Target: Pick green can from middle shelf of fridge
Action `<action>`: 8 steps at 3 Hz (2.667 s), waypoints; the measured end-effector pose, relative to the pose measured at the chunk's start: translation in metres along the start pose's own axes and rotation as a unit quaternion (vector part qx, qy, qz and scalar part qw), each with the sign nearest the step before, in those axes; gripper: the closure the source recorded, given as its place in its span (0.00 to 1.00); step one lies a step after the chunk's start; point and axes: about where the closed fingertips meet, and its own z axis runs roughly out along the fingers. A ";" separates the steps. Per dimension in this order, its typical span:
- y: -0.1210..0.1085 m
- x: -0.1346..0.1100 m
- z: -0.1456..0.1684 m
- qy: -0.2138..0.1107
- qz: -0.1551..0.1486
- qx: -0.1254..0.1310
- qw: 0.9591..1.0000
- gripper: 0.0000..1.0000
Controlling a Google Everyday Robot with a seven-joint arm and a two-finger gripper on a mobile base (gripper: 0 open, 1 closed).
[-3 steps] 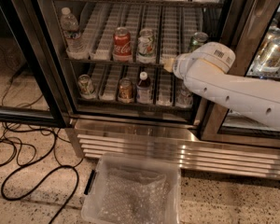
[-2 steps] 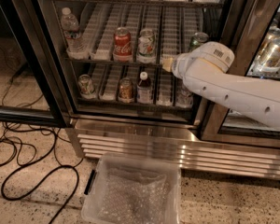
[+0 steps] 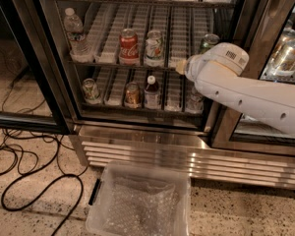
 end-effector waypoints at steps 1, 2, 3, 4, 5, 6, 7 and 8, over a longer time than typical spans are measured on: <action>-0.015 0.002 0.000 0.002 -0.006 0.022 1.000 0.32; -0.024 0.002 0.000 0.001 -0.010 0.038 0.999 0.33; -0.031 -0.003 0.001 -0.005 -0.015 0.051 0.999 0.33; -0.035 -0.013 0.001 -0.017 -0.019 0.059 0.998 0.33; -0.037 -0.020 0.001 -0.026 -0.024 0.064 0.997 0.33; -0.038 -0.025 0.002 -0.032 -0.027 0.066 0.997 0.33; -0.039 -0.028 0.004 -0.036 -0.030 0.067 0.997 0.34; -0.040 -0.031 0.009 -0.040 -0.030 0.068 0.996 0.34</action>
Offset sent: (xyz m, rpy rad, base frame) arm -0.0025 -0.0346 -0.0068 -0.0416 0.0101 -0.1094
